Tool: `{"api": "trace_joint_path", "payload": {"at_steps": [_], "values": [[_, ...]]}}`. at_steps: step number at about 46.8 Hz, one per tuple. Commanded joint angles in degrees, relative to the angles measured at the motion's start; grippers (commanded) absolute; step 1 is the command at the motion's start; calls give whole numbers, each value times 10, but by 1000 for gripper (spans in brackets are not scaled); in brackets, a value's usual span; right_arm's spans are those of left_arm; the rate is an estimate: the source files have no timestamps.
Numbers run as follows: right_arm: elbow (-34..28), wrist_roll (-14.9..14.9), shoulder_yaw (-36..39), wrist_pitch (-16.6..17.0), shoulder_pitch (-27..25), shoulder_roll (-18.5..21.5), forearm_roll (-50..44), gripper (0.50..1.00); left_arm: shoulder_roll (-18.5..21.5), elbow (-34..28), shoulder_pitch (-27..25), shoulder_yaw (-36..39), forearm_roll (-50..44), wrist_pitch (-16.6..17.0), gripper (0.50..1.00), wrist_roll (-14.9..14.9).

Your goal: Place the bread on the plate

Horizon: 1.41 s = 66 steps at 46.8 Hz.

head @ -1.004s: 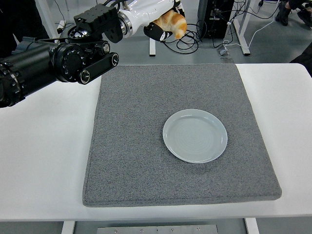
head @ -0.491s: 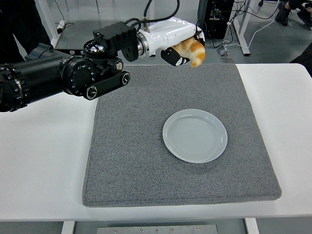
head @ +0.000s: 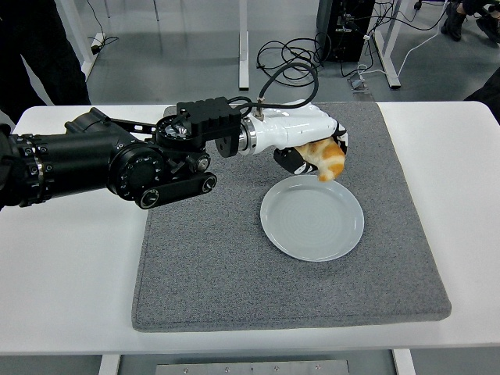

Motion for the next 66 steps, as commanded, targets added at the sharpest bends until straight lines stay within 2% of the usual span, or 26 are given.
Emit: {"api": "trace_joint_path", "payload": {"at_steps": [1,10,46,66], "values": [[0,0,0,0,0,0,0,1000,0,-13,17,-1,10,14,500,-1],[-1,0,0,0,0,0,0,1000,0,-40,38,-4,25,28,500,-2],[-1,0,0,0,0,0,0,1000,0,-21,128,-1,79,43,500,-1],[-1,0,0,0,0,0,0,1000,0,-12,139,0,82,51,500,-1]]}}
